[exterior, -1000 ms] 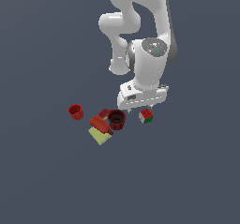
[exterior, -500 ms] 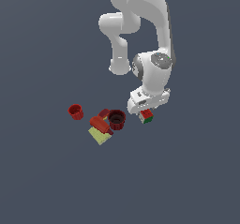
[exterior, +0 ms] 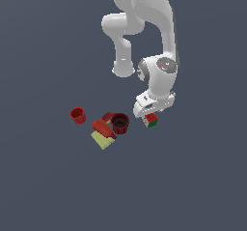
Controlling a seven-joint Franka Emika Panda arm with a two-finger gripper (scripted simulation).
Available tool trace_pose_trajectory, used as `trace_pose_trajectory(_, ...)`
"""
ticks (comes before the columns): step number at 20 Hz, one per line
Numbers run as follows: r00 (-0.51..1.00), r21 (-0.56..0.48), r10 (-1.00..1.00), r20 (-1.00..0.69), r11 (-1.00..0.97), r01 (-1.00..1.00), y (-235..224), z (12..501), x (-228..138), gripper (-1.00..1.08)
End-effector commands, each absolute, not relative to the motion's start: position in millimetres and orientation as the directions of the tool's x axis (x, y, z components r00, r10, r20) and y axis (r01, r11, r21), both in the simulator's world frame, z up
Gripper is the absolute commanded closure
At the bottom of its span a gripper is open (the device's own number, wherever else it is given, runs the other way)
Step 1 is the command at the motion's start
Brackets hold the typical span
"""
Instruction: Pick up a designated object from a clutter of objects.
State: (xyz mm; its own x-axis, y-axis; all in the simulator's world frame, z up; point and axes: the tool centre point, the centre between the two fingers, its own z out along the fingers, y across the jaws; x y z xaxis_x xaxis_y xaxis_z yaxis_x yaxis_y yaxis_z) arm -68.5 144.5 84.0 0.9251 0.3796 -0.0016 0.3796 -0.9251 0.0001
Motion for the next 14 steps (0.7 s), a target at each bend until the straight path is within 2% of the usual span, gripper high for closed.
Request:
trace_pose_trajectory(1,0.925,0.000,0.379,-0.001,-0.925,0.379,144.3,83.0,-68.4,-0.92)
trace_pose_trajectory(14,0.925,0.000,0.381,0.000,-0.925,0.381,144.6,37.2,-69.7,-0.92)
